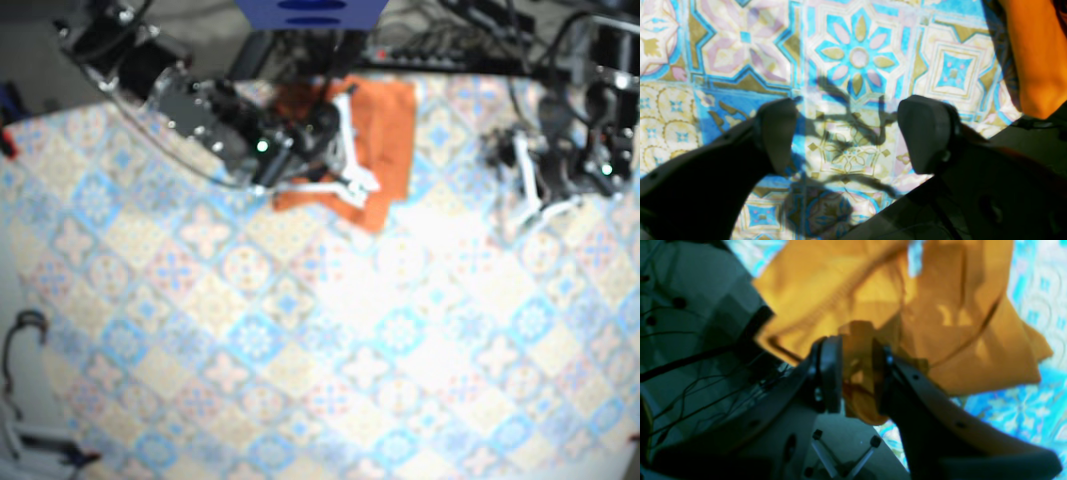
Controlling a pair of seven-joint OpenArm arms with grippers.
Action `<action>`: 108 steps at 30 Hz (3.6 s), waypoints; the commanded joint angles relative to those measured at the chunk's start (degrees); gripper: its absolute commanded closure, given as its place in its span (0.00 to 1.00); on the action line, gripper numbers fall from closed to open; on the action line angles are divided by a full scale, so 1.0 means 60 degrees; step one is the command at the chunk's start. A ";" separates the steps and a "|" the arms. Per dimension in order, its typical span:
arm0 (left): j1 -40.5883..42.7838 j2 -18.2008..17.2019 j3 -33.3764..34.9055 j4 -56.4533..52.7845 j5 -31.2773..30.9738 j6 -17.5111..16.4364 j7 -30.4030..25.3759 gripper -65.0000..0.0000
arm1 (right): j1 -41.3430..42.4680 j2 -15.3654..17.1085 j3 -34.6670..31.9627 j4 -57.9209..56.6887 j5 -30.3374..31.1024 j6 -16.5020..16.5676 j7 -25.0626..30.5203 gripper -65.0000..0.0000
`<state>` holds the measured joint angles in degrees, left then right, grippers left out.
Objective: Fold the T-shirt properly
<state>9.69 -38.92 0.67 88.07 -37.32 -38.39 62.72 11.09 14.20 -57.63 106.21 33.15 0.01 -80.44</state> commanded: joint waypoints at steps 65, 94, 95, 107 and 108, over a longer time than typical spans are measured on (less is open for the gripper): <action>0.0135 -0.0364 -0.0060 -0.0019 0.1070 0.0018 -0.0072 0.23 | 0.0034 0.1128 -0.2271 -0.0113 -0.1121 0.0035 0.0074 0.84; 0.0326 -0.0334 -0.0060 -0.0034 0.1290 0.0018 -0.0116 0.23 | 0.0737 0.1114 -0.2813 -0.0113 -0.2250 0.0020 0.0074 0.87; 0.0326 -0.0334 -0.0060 -0.0034 0.1334 0.0018 -0.0116 0.23 | 0.0737 0.1070 -0.2916 -0.0113 -0.2279 0.0020 0.0074 0.87; 0.0326 -0.0334 -0.0060 -0.0049 0.1641 0.0047 -0.0116 0.23 | 0.0151 0.1128 -0.1817 0.0239 -0.2294 -0.0024 0.0074 0.87; 0.0326 -0.0320 -0.0060 -0.0049 0.1671 0.0047 -0.0116 0.23 | 0.0166 0.1128 -0.1729 0.0254 -0.2279 -0.0024 0.0074 0.87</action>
<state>12.16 -39.72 0.78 87.20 -27.14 -38.17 62.37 11.42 20.82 -68.40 106.78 19.53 -0.05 -80.05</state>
